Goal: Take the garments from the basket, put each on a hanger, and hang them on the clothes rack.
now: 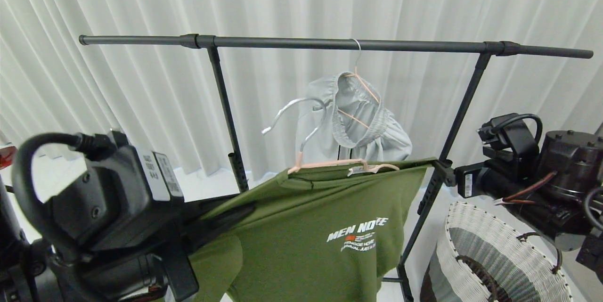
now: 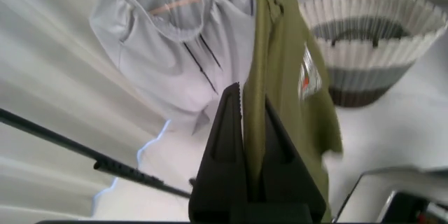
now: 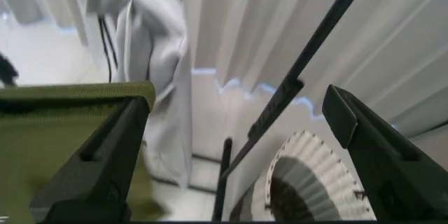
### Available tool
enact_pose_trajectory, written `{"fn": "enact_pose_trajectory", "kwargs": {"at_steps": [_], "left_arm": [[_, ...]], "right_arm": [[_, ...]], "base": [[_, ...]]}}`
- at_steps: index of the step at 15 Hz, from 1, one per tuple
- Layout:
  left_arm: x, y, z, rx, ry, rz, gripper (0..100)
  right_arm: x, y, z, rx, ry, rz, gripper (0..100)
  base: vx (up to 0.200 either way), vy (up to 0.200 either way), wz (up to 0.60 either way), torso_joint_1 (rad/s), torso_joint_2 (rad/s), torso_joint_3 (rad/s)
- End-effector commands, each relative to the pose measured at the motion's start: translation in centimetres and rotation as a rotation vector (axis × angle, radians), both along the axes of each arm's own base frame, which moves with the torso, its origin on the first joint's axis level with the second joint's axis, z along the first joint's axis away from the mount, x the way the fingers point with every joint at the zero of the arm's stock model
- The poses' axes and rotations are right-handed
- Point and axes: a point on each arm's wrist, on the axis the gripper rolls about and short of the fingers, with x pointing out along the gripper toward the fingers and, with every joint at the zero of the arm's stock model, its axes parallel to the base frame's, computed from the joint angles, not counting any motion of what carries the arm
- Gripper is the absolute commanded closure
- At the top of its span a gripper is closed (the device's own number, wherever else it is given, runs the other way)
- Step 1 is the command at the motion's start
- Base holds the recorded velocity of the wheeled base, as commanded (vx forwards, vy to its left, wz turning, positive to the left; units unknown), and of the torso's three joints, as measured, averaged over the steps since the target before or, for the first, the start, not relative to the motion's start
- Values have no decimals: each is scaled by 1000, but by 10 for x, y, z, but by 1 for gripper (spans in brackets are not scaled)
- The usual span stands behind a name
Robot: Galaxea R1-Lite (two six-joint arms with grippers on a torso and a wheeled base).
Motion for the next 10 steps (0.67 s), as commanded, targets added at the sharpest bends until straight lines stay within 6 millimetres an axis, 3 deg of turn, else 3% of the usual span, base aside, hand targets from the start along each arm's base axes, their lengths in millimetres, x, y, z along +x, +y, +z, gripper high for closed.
{"fn": "enact_pose_trajectory", "kwargs": {"at_steps": [1, 5, 10], "left_arm": [[-1, 2, -10, 30, 23, 1, 100], [10, -1, -10, 29, 42, 42, 100], [23, -12, -11, -22, 28, 49, 100]], "right_arm": [[-5, -5, 15, 24, -52, 0, 0], [-30, 1, 34, 59, -109, 165, 0], [-86, 4, 56, 62, -73, 436, 0]], "base": [[0, 0, 0, 0, 0, 0], [0, 0, 0, 0, 0, 0], [0, 0, 0, 0, 0, 0]]}}
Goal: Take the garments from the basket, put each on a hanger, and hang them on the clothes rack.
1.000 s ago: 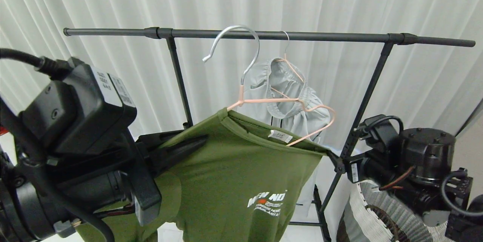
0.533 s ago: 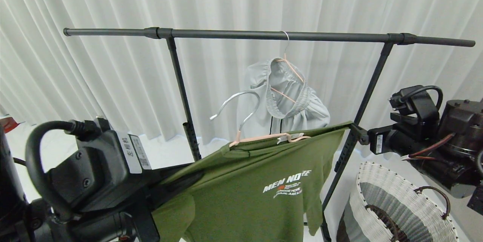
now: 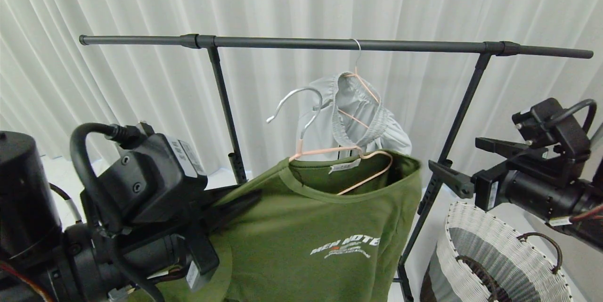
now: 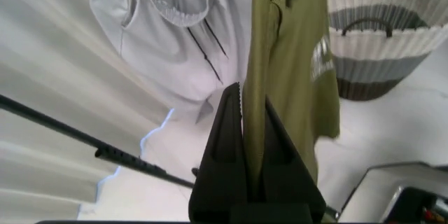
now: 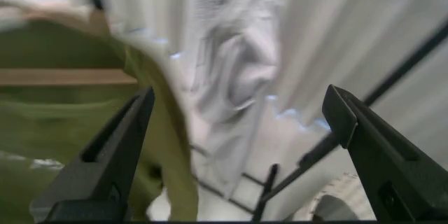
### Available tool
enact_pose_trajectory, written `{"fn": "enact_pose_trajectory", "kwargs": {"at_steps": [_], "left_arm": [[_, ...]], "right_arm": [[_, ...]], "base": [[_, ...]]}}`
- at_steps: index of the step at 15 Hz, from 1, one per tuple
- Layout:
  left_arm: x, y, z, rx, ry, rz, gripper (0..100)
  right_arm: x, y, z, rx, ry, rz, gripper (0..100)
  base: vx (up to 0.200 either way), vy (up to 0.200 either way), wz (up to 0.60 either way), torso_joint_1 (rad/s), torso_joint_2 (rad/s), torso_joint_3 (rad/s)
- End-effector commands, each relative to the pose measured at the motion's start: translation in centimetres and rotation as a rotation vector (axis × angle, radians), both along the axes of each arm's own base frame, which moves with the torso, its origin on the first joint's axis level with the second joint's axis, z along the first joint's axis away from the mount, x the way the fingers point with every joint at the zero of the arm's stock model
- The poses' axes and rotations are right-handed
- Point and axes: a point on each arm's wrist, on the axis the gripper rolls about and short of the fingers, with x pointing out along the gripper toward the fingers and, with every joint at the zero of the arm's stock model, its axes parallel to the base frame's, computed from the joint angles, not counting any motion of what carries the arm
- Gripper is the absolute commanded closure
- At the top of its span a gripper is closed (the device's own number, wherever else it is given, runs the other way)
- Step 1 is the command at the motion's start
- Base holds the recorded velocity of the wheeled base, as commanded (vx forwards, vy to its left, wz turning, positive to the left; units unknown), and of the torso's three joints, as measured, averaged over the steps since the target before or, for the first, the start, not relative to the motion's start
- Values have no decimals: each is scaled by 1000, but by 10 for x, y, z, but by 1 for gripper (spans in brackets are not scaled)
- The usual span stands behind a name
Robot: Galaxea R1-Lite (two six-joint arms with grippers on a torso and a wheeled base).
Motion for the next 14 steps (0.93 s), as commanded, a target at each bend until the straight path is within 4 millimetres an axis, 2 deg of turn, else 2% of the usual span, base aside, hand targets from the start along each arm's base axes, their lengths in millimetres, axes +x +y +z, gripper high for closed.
{"fn": "enact_pose_trajectory", "kwargs": {"at_steps": [1, 4, 7, 10, 14], "left_arm": [[5, -5, -7, 18, 23, -1, 100], [3, -6, -7, 6, 30, -56, 100], [0, -8, -7, -1, 33, -131, 100], [1, -11, -9, -1, 50, -196, 100], [3, -15, -10, 35, 20, -260, 100]], "right_arm": [[-34, -8, 21, 26, -39, 115, 0], [-45, -14, 24, -47, -24, 212, 0], [-40, -7, 26, -166, -28, 343, 0], [-27, 12, 31, -292, -19, 571, 0], [-21, 44, 30, -379, 25, 766, 0]], "base": [[0, 0, 0, 0, 0, 0], [0, 0, 0, 0, 0, 0], [0, 0, 0, 0, 0, 0], [0, 0, 0, 0, 0, 0], [0, 0, 0, 0, 0, 0]]}}
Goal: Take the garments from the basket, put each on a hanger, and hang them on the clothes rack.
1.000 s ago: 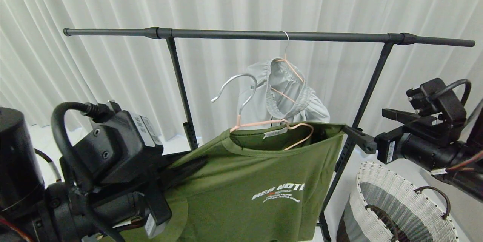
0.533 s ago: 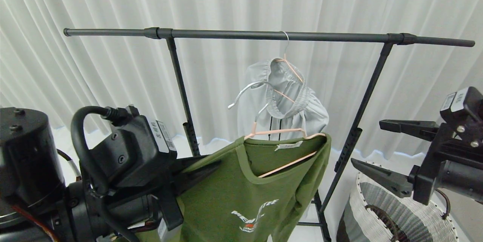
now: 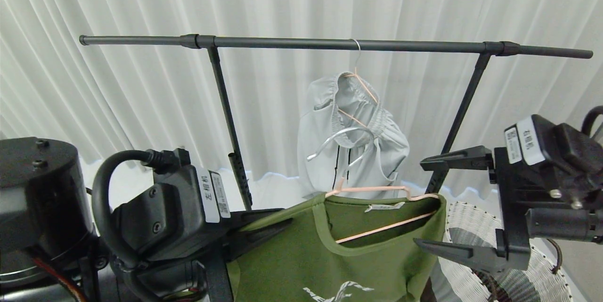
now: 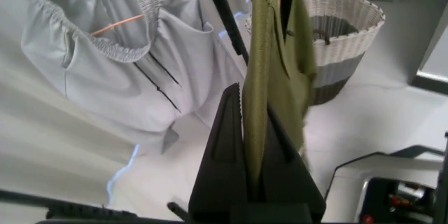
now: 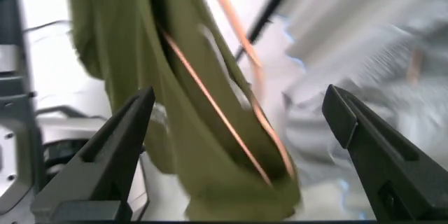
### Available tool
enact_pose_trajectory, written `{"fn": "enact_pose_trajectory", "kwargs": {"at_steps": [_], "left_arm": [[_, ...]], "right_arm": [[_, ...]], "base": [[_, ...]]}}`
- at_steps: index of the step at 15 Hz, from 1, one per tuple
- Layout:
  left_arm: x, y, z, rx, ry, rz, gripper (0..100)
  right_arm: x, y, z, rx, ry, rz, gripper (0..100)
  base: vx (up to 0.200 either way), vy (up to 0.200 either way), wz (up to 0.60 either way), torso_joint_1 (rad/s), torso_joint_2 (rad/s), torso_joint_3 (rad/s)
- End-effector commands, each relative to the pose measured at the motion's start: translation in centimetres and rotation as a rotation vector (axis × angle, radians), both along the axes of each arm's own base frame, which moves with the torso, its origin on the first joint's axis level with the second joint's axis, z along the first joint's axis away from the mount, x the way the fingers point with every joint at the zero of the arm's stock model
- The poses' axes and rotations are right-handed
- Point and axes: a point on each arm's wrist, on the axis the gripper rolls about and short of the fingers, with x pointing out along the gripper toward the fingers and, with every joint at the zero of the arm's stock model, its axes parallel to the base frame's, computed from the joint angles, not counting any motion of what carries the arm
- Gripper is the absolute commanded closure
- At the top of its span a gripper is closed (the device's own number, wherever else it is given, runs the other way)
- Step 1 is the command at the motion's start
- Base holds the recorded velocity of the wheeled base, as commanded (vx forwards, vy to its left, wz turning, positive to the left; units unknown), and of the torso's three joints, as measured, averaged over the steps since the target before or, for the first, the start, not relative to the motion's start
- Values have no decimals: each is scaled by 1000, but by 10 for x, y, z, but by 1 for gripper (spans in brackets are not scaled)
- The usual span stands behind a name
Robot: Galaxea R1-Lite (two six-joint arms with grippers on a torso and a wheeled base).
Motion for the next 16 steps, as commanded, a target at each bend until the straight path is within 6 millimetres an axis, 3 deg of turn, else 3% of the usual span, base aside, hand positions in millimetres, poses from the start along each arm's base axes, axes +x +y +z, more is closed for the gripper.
{"fn": "enact_pose_trajectory", "kwargs": {"at_steps": [1, 4, 8, 9, 16], "left_arm": [[1, -4, -1, 8, 2, -14, 100], [-3, -10, -3, 15, 10, -49, 100], [-3, -11, -1, 10, 1, -53, 100], [-3, -11, 0, 9, 0, -53, 100], [-2, -12, 2, 7, -9, -52, 100]], "right_arm": [[11, 26, -9, -47, 34, 70, 0], [13, 43, -19, -91, 33, 129, 0], [18, 48, -26, -121, 54, 138, 0], [19, 48, -25, -120, 52, 138, 100], [33, 42, -20, -92, 20, 81, 100]], "base": [[0, 0, 0, 0, 0, 0], [0, 0, 0, 0, 0, 0], [0, 0, 0, 0, 0, 0], [0, 0, 0, 0, 0, 0], [0, 0, 0, 0, 0, 0]]}}
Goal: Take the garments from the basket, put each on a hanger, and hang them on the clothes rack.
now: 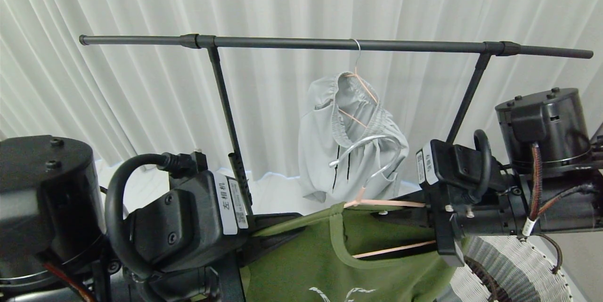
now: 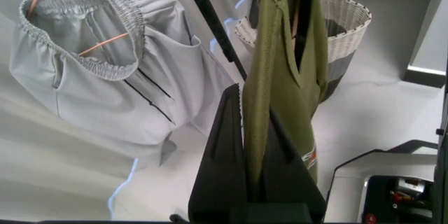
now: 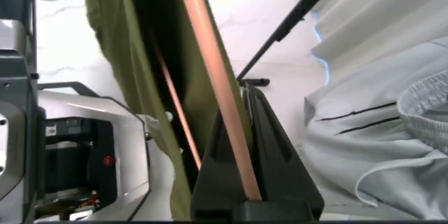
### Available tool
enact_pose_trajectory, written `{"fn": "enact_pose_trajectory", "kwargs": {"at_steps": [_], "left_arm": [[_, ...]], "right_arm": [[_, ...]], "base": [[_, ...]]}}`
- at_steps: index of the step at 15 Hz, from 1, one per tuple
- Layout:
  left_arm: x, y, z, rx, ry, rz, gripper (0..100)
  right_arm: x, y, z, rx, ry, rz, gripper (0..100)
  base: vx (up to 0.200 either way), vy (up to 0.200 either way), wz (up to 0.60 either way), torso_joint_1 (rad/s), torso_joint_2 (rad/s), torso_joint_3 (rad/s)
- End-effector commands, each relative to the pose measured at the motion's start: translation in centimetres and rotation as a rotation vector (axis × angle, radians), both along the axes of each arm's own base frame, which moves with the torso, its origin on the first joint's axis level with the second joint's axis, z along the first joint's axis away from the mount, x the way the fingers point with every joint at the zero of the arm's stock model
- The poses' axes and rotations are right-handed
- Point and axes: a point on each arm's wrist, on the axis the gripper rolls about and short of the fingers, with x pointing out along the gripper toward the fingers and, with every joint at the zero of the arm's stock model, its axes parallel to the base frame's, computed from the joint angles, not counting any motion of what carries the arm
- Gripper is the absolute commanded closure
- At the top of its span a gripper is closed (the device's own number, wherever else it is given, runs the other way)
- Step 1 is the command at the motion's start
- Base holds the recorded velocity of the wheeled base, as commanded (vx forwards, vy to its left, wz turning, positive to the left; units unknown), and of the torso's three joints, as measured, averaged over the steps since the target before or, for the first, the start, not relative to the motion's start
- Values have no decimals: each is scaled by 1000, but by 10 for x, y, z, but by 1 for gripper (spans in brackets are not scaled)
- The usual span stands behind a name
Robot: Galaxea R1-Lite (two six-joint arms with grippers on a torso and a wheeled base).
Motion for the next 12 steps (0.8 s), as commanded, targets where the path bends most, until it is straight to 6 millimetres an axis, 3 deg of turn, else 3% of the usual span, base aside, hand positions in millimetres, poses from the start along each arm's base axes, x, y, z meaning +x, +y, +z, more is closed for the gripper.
{"fn": "enact_pose_trajectory", "kwargs": {"at_steps": [1, 2, 3, 8, 12], "left_arm": [[1, -1, 0, 3, -2, -1, 100], [1, -1, 0, 4, -3, -1, 100], [1, 0, 0, 3, -7, 1, 0], [6, 4, 1, 7, -14, 76, 0], [19, 27, 1, -20, -36, 216, 0]], "right_arm": [[6, -1, 3, 14, -14, -21, 100], [8, -2, 6, 22, -24, -25, 100], [8, -2, 7, 26, -29, -26, 100], [17, -6, 25, 66, -75, -63, 100], [25, -21, 37, 90, -112, -123, 100]], "base": [[0, 0, 0, 0, 0, 0], [0, 0, 0, 0, 0, 0], [0, 0, 0, 0, 0, 0], [0, 0, 0, 0, 0, 0], [0, 0, 0, 0, 0, 0]]}}
